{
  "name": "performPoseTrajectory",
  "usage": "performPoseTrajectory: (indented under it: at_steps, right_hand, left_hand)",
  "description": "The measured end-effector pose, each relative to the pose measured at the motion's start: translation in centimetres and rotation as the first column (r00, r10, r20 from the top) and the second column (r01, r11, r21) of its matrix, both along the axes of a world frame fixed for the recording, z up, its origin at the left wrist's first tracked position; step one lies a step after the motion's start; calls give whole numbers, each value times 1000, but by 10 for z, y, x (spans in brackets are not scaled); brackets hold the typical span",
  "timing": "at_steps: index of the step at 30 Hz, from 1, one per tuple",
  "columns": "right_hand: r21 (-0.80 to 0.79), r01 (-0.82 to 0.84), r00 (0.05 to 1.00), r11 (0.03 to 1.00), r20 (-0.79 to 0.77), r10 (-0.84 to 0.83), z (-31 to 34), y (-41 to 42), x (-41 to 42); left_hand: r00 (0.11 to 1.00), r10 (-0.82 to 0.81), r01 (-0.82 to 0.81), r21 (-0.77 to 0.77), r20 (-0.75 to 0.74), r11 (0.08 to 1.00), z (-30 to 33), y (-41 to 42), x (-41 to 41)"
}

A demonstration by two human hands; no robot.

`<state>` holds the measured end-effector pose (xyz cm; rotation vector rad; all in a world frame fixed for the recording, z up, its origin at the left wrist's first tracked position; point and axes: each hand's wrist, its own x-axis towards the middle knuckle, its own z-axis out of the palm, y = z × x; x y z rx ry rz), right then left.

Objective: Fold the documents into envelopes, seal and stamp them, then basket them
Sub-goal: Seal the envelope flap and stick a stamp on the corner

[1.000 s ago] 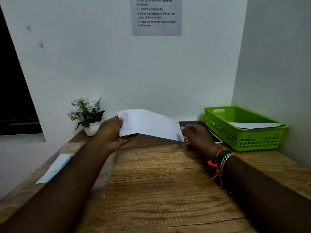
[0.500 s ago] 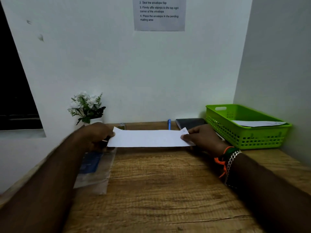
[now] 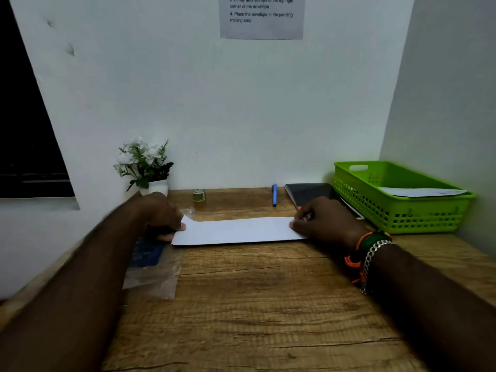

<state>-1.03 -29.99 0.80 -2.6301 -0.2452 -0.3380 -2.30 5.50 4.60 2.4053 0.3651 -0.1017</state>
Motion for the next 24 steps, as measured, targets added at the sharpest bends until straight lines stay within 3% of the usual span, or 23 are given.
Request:
performPoseTrajectory:
  at_steps: [5, 10, 12, 14, 17, 20, 24]
  right_hand:
    - [-35, -27, 999, 999, -24, 26, 3, -2, -2]
    - [0, -38, 998, 999, -56, 37, 4, -2, -4]
    - [45, -34, 999, 998, -5, 35, 2, -2, -2]
    - [94, -11, 995, 996, 104, 1, 0, -2, 2]
    - [109, 15, 977, 994, 211, -38, 1, 0, 9]
    - [122, 9, 962, 992, 268, -42, 0, -1, 9]
    - [110, -16, 958, 994, 287, -16, -1, 0, 7]
  left_hand:
    - [998, 40, -47, -140, -51, 989, 1, -1, 2]
    - [999, 40, -40, 7, 8, 999, 4, 3, 1]
    - [990, 73, -85, 93, 122, 992, 8, 6, 8]
    - [940, 56, -124, 185, 336, 975, 9, 2, 25]
    - [871, -12, -82, 171, 492, 982, -2, -7, 60]
    - [921, -52, -23, 186, 386, 982, -22, -14, 96]
    - [930, -102, -60, 420, 352, 906, -43, -20, 124]
